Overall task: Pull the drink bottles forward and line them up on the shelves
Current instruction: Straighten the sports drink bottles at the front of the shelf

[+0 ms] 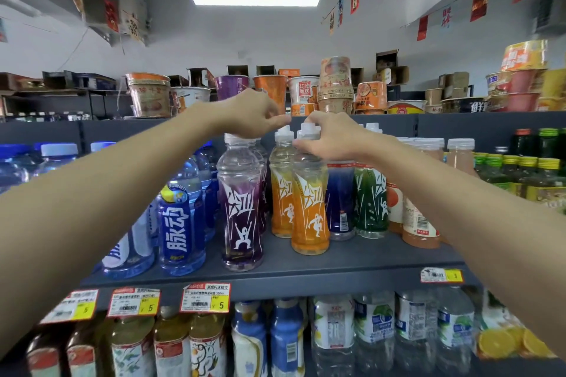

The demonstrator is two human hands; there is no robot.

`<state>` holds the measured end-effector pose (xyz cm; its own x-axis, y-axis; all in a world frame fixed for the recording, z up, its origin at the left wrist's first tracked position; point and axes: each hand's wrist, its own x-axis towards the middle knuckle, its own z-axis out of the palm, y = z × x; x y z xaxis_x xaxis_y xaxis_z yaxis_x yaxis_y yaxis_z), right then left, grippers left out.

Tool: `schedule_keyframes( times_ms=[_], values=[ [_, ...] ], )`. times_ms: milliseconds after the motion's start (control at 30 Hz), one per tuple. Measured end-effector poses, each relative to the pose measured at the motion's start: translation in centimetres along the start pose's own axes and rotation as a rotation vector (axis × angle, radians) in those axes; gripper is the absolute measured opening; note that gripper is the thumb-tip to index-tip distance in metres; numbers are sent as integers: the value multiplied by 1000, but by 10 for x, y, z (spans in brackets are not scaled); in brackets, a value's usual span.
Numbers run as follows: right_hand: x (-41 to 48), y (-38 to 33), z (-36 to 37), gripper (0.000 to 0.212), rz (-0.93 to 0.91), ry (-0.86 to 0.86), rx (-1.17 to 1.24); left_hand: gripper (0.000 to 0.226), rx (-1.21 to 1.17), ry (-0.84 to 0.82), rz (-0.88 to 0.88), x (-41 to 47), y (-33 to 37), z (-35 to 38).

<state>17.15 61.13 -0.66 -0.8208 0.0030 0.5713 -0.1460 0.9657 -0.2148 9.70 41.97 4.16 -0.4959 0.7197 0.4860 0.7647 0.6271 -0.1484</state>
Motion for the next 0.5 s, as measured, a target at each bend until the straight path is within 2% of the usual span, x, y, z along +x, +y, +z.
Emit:
schedule_keyframes(
  times_ms=[67, 133, 300, 433, 500],
  values=[
    [-2, -9, 4, 50, -36, 24, 28, 65, -55, 16, -35, -12, -1, 9],
    [-5, -18, 11, 49, -58, 44, 45, 66, -102, 89, -47, -20, 0, 15],
    [-20, -27, 31, 73, -40, 11, 159, 45, -186, 473, -15, -35, 5, 29],
    [-31, -27, 39, 105, -55, -79, 260, 33, -187, 600, -17, -45, 5, 41],
    [-34, -26, 38, 111, -57, -67, 252, 28, -219, 644, -31, -49, 5, 47]
  ],
)
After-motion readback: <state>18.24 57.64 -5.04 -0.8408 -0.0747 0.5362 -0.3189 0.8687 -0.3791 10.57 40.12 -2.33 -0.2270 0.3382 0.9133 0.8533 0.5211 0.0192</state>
